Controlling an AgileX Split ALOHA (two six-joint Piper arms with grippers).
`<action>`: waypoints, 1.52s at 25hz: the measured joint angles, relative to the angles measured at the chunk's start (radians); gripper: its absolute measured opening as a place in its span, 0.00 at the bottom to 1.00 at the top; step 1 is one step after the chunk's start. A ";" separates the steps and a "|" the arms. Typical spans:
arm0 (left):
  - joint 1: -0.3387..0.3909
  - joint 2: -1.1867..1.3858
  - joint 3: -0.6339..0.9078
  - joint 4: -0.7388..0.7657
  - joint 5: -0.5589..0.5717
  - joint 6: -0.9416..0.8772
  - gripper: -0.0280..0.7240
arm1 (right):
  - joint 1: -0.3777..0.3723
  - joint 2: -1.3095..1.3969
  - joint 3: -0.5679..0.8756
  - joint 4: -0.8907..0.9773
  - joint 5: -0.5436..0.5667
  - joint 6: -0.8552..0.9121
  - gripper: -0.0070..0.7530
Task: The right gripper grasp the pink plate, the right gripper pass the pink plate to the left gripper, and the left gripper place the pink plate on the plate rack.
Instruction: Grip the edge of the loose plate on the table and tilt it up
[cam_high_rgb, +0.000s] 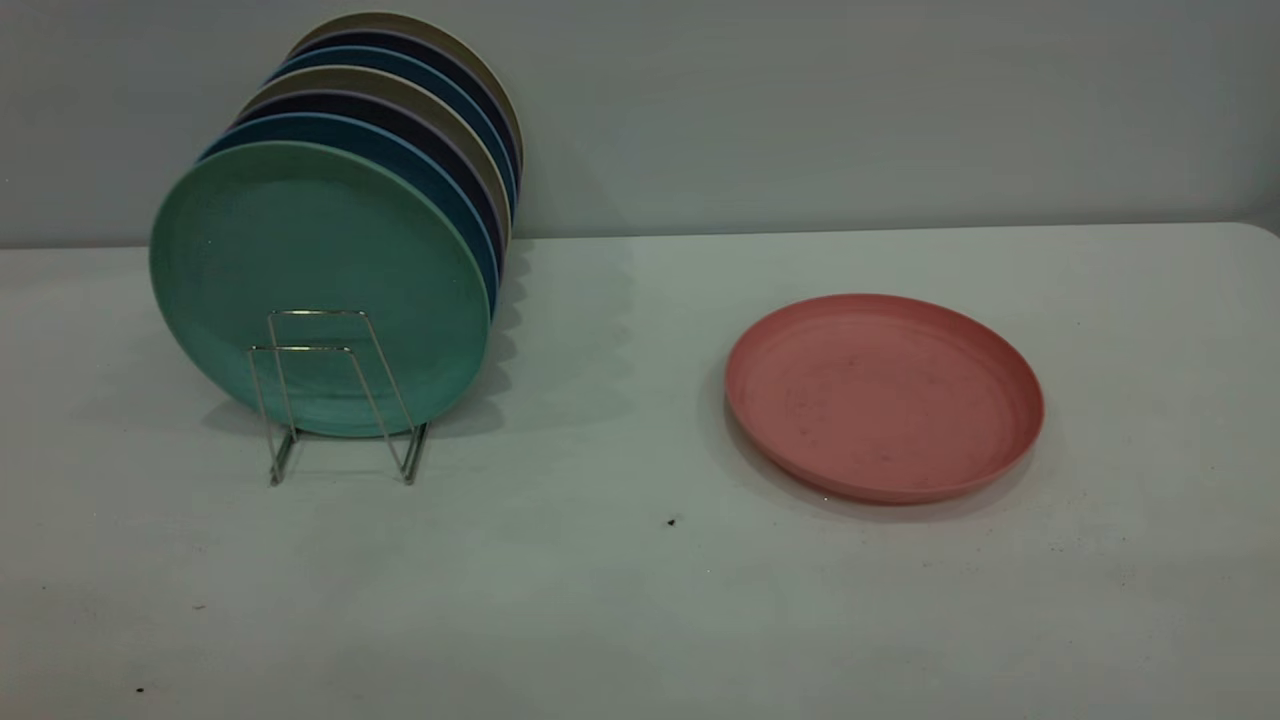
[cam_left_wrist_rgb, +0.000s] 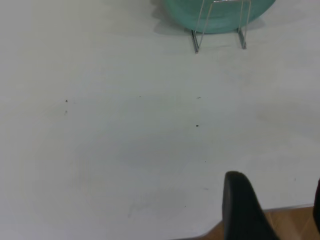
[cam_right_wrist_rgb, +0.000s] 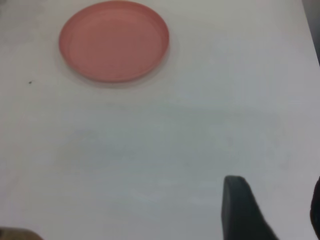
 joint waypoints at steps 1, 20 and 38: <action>0.000 0.000 0.000 0.000 0.000 0.000 0.54 | 0.000 0.000 0.000 0.000 0.000 0.000 0.48; 0.000 0.000 0.000 0.008 0.000 0.000 0.54 | 0.000 0.000 0.000 0.016 -0.002 0.000 0.48; 0.000 0.849 -0.315 0.023 -0.246 0.032 0.74 | 0.000 0.765 -0.163 0.224 -0.343 -0.164 0.64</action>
